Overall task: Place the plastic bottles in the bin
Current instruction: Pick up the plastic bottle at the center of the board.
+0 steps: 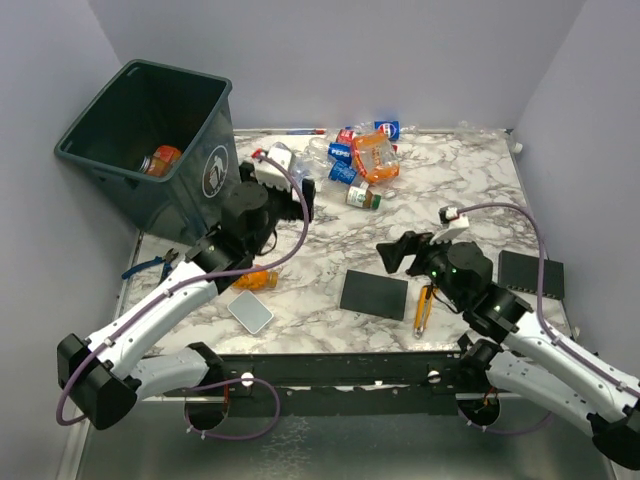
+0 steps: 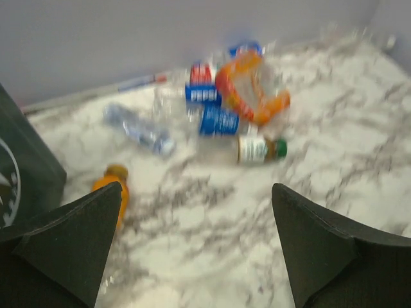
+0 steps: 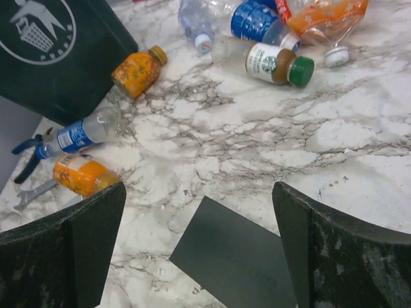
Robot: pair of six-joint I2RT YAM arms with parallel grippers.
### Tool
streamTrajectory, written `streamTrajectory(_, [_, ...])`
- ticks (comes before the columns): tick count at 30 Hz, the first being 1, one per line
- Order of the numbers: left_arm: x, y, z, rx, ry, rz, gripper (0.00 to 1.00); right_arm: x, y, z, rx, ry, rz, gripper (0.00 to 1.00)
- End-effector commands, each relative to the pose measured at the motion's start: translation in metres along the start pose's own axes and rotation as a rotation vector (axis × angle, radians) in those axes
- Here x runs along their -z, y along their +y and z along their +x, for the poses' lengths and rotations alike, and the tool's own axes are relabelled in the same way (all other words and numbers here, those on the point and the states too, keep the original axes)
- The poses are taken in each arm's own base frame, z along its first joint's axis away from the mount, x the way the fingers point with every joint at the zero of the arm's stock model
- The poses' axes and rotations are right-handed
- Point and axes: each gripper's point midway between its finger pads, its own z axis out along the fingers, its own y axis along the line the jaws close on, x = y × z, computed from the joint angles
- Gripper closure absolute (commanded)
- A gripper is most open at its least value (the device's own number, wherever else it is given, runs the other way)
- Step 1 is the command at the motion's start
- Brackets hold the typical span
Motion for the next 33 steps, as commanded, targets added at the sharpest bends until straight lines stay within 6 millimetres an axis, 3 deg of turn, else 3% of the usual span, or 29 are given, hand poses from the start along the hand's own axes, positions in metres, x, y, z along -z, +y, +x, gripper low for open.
streamTrajectory(1, [0.030,0.012,0.078,0.100,0.172,-0.053,0.01,-0.012,0.023,0.045,0.037,0.145,-0.152,0.00])
streamTrajectory(3, [0.039,0.021,0.089,0.137,0.177,-0.098,0.01,-0.019,0.037,0.060,0.014,0.189,-0.229,0.01])
streamTrajectory(8, [0.051,0.036,0.097,0.186,0.141,-0.169,0.01,-0.052,0.034,0.094,-0.019,0.289,-0.178,0.03])
streamTrajectory(12, [0.060,0.041,0.108,0.181,0.110,-0.167,0.01,-0.076,0.064,0.118,-0.022,0.413,-0.293,0.08])
streamTrajectory(17, [0.073,0.052,0.100,0.208,0.018,-0.190,0.01,-0.103,0.099,0.147,0.010,0.513,-0.391,0.12])
streamTrajectory(20, [0.081,0.062,0.095,0.217,-0.026,-0.228,0.01,-0.119,0.107,0.161,0.055,0.529,-0.379,0.12])
streamTrajectory(23, [0.086,0.067,0.095,0.223,-0.043,-0.246,0.01,-0.147,0.077,0.156,0.082,0.451,-0.169,0.11])
streamTrajectory(30, [0.086,0.065,0.095,0.223,-0.042,-0.239,0.01,-0.196,-0.036,0.084,-0.099,0.256,0.191,0.12])
streamTrajectory(33, [0.086,0.064,0.097,0.228,-0.038,-0.231,0.01,-0.208,-0.071,0.062,-0.172,0.208,0.272,0.10])
